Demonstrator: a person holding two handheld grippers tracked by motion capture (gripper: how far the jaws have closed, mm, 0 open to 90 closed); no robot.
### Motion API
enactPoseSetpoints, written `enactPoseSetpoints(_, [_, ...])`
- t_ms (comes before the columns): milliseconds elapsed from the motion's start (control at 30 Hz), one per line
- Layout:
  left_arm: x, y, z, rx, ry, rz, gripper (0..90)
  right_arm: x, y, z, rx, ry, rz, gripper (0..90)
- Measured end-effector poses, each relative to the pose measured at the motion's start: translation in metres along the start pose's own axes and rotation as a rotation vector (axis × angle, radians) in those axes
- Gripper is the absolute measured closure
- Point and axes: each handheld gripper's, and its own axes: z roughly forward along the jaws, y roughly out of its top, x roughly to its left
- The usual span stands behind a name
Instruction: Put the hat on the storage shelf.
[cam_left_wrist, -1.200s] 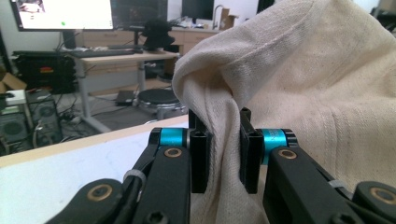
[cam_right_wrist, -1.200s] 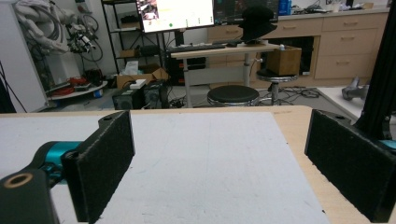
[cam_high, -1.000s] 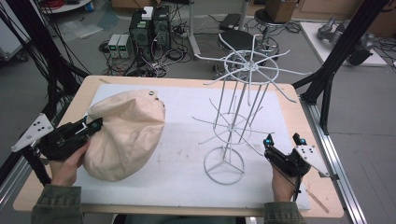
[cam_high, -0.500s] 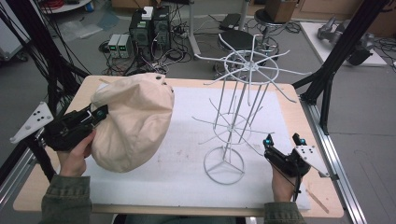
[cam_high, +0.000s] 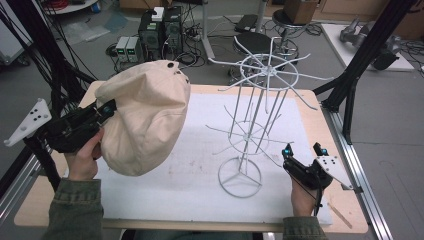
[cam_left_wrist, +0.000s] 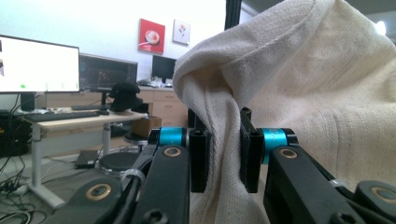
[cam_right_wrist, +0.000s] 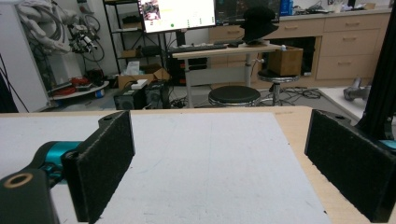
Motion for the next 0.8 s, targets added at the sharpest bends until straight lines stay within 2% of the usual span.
enactPoseSetpoints(467, [-0.004, 0.011, 0.017, -0.053, -0.03, 0.001, 78.3, -0.001, 0.0, 0.0, -0.006, 0.002, 0.004, 7.5])
enactPoseSetpoints(600, [-0.004, 0.015, 0.024, -0.071, -0.053, -0.015, 78.2, -0.001, 0.0, 0.0, -0.006, 0.001, -0.001, 7.5])
enactPoseSetpoints(800, [-0.005, 0.022, 0.034, -0.092, -0.079, -0.01, 78.3, -0.001, 0.0, 0.0, -0.003, 0.003, 0.002, 7.5])
